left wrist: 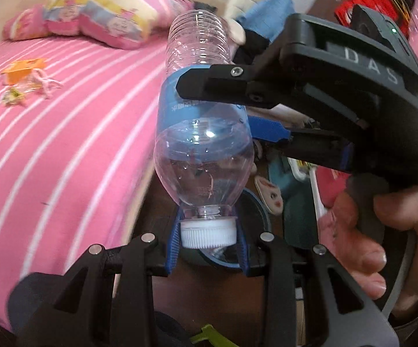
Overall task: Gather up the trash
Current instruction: 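Carry the clear water bottle over the blue bin and open both tools to drop it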
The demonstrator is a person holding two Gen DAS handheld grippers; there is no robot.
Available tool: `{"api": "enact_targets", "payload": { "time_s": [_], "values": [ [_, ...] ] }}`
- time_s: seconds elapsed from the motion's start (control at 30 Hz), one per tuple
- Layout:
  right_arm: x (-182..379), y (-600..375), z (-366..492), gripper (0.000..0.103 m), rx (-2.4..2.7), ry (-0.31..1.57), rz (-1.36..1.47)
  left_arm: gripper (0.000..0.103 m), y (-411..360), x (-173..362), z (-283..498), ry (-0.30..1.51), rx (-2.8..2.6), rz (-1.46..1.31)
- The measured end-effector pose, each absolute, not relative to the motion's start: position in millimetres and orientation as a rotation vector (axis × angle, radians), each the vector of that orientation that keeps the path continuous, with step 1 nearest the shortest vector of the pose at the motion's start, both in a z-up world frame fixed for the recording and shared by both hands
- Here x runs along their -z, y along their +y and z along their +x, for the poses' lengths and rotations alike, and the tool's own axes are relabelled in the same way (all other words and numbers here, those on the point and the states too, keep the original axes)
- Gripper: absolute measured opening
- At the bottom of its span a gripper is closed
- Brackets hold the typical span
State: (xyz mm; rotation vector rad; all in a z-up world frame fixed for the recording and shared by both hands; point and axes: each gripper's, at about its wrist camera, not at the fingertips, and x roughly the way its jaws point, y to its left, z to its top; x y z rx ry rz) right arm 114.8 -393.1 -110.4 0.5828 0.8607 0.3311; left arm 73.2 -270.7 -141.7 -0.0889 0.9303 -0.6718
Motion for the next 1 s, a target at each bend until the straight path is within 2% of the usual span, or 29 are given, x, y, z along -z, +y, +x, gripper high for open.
{"api": "enact_targets", "payload": {
  "time_s": [0.47, 1.0],
  "values": [
    [160.3, -512.4, 63.3, 0.061, -0.181, 0.873, 0.763, 0.031, -372.0, 182.5, 61.8, 1.056, 0.799, 0.041],
    [247.5, -573.4, 48.8, 0.061, -0.045, 0.968, 0.896, 0.031, -435.1, 263.5, 68.0, 1.261, 0.911, 0.140]
  ]
}}
